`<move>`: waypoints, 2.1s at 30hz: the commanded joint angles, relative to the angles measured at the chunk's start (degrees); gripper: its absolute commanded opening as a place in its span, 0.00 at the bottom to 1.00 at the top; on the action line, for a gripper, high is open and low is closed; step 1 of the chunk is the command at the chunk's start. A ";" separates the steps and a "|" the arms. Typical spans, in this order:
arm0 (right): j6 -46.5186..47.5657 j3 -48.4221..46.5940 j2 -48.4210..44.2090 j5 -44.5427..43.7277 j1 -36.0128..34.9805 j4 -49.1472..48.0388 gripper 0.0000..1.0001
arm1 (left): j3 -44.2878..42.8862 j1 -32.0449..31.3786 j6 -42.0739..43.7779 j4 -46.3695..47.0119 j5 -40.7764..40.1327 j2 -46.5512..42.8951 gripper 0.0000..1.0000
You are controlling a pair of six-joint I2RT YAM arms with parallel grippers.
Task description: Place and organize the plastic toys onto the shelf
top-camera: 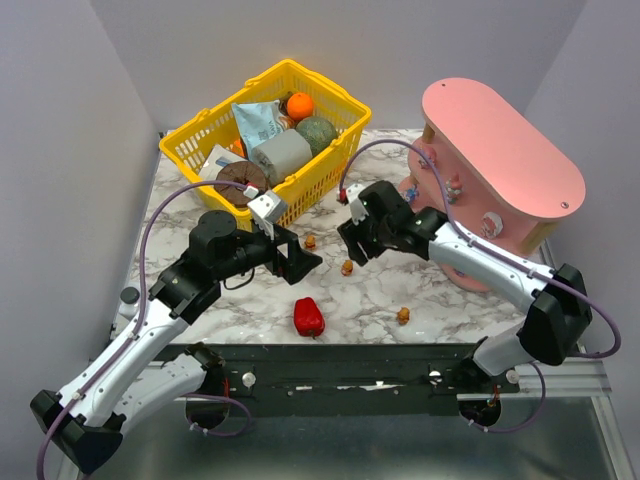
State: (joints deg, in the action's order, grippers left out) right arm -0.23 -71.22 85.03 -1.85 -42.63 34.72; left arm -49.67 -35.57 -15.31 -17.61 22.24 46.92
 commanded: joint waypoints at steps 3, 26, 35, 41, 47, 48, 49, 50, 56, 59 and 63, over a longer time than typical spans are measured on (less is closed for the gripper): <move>1.27 4.86 2.59 9.59 -2.54 -5.01 0.72 | -0.60 0.42 -0.77 1.35 -4.66 -2.18 0.99; 6.64 2.05 19.99 4.48 -2.54 -11.52 0.54 | -1.75 0.42 -0.86 -0.15 -5.01 -2.36 0.99; 4.98 1.79 18.16 2.47 -2.54 -9.16 0.01 | -1.83 0.42 -0.77 -0.41 -5.01 -2.01 0.99; 4.80 -10.40 10.69 -3.60 -1.40 5.75 0.01 | -2.98 0.42 -0.60 -0.76 -5.19 -1.21 0.99; 8.39 -30.45 6.55 -8.17 2.28 23.42 0.01 | -2.89 0.42 -0.95 0.64 -3.52 0.01 0.99; 9.10 -32.90 6.55 -8.69 3.94 25.38 0.01 | -2.80 0.42 -1.12 0.90 -3.08 0.10 0.99; 9.72 -35.10 6.63 -8.96 4.92 27.40 0.01 | -2.89 0.42 -1.04 1.17 -2.91 0.19 0.99; 11.03 -39.48 6.98 -9.31 6.06 31.33 0.01 | -2.71 0.50 -1.04 1.26 -2.73 0.45 0.99; 14.64 -46.63 2.95 -10.28 15.55 35.41 0.07 | -3.15 0.50 -0.42 0.91 -2.46 0.81 0.99; 16.13 -49.36 0.75 -10.02 18.89 35.51 0.07 | -3.33 0.50 -0.33 0.73 -2.38 0.98 0.99; 17.37 -53.75 -0.57 -9.49 21.45 35.77 0.06 | -3.59 0.50 -0.33 0.56 -2.11 1.69 0.99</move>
State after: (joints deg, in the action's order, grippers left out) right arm 14.11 -120.05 87.07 -10.94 -22.57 67.57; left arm -51.22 -35.31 -15.94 -17.67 18.74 47.92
